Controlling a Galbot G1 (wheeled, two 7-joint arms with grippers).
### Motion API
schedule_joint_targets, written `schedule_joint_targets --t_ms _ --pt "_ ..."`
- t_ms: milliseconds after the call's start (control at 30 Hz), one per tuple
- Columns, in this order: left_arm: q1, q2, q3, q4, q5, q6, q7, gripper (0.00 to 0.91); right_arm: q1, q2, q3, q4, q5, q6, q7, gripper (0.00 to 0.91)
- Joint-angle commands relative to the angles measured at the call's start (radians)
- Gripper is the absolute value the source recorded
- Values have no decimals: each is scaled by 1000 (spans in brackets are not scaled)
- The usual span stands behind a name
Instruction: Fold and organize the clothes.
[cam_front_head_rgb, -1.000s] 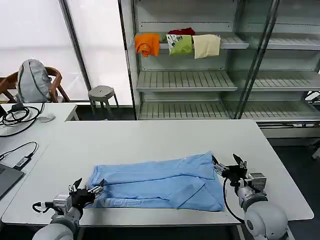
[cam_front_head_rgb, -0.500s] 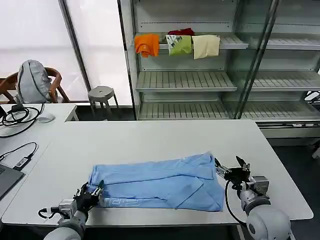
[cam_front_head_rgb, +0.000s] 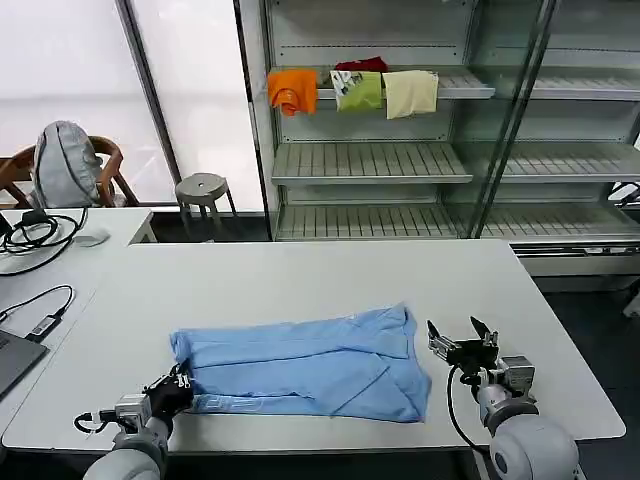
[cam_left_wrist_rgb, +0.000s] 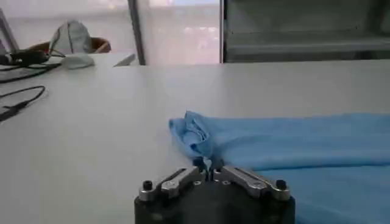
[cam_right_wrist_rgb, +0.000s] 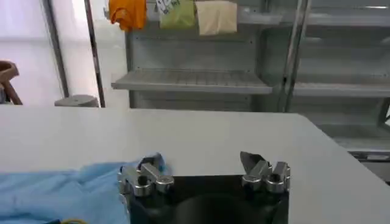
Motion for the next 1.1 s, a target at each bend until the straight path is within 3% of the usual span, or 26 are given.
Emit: schedule_joint_targets --t_ms 33,233,400,600,767,1100 --pt "36 66 -178 42 67 10 40 20 8 2 -3 -7 -6 2 -4 907" --pt "105 234 -373 46 76 9 47 20 27 7 -23 -11 -26 7 -6 907" --pt "113 304 -442 -8 75 18 52 20 28 5 -19 -8 -27 10 -7 907" --pt "85 214 -341 -181 82 29 50 10 20 -3 1 -7 -29 9 -5 907" --pt "72 118 -125 -308 254 -17 108 10 9 -5 21 -6 -40 6 -3 907" --pt "-84 18 188 -282 344 -7 188 10 -32 -21 83 9 -51 -1 2 907"
